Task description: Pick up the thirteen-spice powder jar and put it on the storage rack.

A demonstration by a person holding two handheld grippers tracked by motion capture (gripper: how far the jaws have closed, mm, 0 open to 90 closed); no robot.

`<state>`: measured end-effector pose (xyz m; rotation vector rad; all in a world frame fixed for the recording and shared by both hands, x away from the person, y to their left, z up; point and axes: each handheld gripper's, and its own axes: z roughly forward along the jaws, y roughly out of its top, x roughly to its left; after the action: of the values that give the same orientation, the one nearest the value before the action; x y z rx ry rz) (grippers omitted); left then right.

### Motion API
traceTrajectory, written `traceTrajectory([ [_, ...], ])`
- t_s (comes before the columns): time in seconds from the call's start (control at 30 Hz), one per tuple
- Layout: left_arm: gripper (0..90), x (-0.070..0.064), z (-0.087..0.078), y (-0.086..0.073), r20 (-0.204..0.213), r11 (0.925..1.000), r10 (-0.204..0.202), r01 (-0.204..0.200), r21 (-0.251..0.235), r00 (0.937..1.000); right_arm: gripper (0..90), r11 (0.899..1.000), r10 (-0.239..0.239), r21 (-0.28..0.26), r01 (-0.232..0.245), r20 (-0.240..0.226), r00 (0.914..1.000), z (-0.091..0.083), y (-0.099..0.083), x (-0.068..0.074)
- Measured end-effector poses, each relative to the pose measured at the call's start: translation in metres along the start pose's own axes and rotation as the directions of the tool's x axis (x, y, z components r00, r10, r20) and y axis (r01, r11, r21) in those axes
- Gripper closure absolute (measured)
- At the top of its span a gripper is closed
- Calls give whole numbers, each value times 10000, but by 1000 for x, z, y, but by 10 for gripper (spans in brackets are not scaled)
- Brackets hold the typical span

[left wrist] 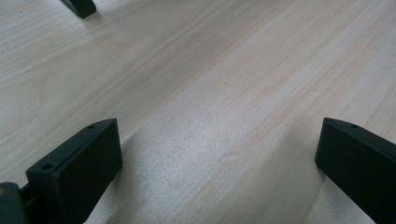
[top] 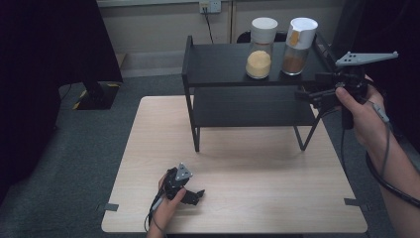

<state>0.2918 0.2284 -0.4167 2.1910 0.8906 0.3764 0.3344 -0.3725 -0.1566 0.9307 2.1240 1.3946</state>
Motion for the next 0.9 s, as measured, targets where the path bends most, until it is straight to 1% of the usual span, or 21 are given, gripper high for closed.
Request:
traceTrajectory([
  [0.13,2,0,0,0,1,10000,0,0,1,10000,4,9999,40,-134,-43,-267,9996,2,-12,3],
  [0.2,2,0,0,0,1,10000,0,0,0,10000,3,9999,60,-116,-65,-438,9990,4,-18,3],
  [0.27,2,0,0,0,2,10000,1,-1,1,10000,3,10000,-5,-45,3,-504,9987,7,-23,5],
  [0.43,2,0,0,0,1,10000,3,-3,2,10000,2,9998,146,-118,-157,-884,9960,15,-43,6],
  [0.5,2,0,0,0,2,10000,4,-4,0,10000,2,9999,144,-34,-148,-979,9951,19,-49,7],
  [0.8,2,0,0,0,2,10000,2,-2,0,10000,2,9995,289,-59,-300,-1389,9899,38,-81,11],
  [0.9,2,0,0,0,3,10000,0,0,0,10000,2,9997,246,-5,-249,-1479,9887,43,-92,12],
])
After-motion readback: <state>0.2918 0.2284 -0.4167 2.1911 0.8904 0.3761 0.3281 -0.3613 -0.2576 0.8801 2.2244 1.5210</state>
